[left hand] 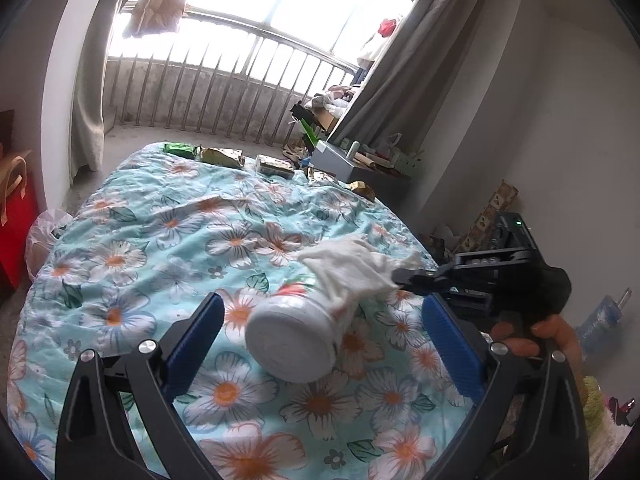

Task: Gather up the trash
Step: 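Grasp the white AD milk bottle with the right tool and lift it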

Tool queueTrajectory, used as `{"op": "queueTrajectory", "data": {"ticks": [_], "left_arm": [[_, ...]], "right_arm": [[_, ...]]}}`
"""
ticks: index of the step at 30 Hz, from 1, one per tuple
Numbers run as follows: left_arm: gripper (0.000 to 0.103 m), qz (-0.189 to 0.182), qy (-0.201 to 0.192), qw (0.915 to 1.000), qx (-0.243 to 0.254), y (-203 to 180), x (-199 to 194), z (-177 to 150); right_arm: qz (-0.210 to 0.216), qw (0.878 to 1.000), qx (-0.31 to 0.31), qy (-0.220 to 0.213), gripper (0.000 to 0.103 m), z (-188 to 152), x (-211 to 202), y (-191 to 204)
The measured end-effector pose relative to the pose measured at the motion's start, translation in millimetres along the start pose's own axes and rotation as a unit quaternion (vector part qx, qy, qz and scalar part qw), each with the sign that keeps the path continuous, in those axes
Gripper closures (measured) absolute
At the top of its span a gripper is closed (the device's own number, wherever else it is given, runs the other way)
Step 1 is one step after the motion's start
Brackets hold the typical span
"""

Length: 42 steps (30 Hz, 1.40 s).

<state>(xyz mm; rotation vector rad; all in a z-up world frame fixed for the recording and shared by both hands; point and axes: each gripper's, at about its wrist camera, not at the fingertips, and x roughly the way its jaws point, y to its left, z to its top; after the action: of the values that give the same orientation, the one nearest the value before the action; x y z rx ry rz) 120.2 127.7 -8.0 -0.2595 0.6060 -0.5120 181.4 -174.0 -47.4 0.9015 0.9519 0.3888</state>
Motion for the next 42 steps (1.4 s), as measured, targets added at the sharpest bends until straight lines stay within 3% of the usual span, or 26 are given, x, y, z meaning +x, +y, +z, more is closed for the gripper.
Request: {"op": "queueTrajectory", "data": {"ticks": [6, 14, 17, 18, 21, 26, 30, 34, 42], "left_arm": [[0.006, -0.004, 0.010, 0.9999, -0.005, 2.6, 4.6, -1.8], [0.006, -0.008, 0.024, 0.9997, 0.001, -2.9, 11.3, -6.2], [0.006, -0.005, 0.028, 0.9996, 0.004, -4.2, 14.6, -7.5], [0.006, -0.003, 0.030, 0.9995, 0.005, -4.4, 15.5, -7.6], [0.006, 0.003, 0.032, 0.9995, 0.006, -4.5, 16.9, -7.6], [0.006, 0.028, 0.047, 0.9983, 0.021, -3.9, 25.9, -4.7], [0.014, 0.041, 0.085, 0.9952, 0.027, 0.0, 45.7, -5.1], [0.032, 0.042, 0.120, 0.9917, 0.019, 1.7, 59.6, -9.9], [0.037, 0.014, 0.136, 0.9906, 0.005, -13.0, 49.6, -20.1]], "right_arm": [[0.003, 1.000, 0.016, -0.009, 0.101, -3.1, -22.3, -17.8], [-0.026, 0.998, 0.053, -0.026, 0.101, -13.8, -65.6, -61.5], [-0.044, 0.997, 0.055, -0.030, 0.096, -20.8, -78.7, -70.5], [-0.048, 0.997, 0.055, -0.032, 0.090, -22.5, -82.5, -71.7], [-0.062, 0.996, 0.052, -0.049, 0.057, -25.2, -95.7, -73.9], [-0.076, 0.994, 0.035, -0.069, 0.046, -36.0, -108.7, -69.4], [-0.064, 0.996, 0.024, -0.060, 0.046, -48.2, -113.5, -73.7], [-0.058, 0.997, 0.014, -0.050, 0.046, -49.8, -104.4, -68.3], [0.020, 0.999, -0.040, 0.007, 0.039, -28.6, -58.5, -18.1]]}}
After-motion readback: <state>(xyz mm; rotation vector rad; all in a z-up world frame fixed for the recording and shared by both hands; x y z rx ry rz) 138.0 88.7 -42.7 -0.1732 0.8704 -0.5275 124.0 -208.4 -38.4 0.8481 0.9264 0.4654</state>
